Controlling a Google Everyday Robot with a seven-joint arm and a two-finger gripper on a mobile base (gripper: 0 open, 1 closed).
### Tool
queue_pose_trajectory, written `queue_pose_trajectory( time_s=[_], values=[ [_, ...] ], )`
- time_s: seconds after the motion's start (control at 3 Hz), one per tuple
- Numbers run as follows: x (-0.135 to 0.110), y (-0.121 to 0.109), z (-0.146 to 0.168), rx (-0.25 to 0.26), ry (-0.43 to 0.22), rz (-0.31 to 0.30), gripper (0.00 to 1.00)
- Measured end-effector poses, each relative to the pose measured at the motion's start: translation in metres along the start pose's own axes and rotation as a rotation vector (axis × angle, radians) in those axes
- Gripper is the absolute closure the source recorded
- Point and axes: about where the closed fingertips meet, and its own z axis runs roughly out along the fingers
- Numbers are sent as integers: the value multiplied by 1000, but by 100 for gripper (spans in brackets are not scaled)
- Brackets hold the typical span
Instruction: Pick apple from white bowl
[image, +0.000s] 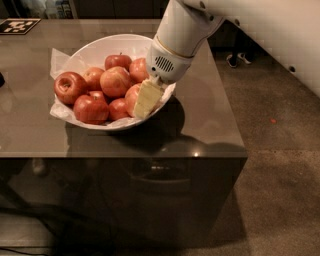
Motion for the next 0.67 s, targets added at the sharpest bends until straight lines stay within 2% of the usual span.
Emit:
queue_pose_trajectory(
  time_s=[0.33, 0.67],
  values=[
    [-8, 4, -11, 15, 0, -36, 100],
    [-18, 10, -36, 46, -15, -82, 100]
  ],
)
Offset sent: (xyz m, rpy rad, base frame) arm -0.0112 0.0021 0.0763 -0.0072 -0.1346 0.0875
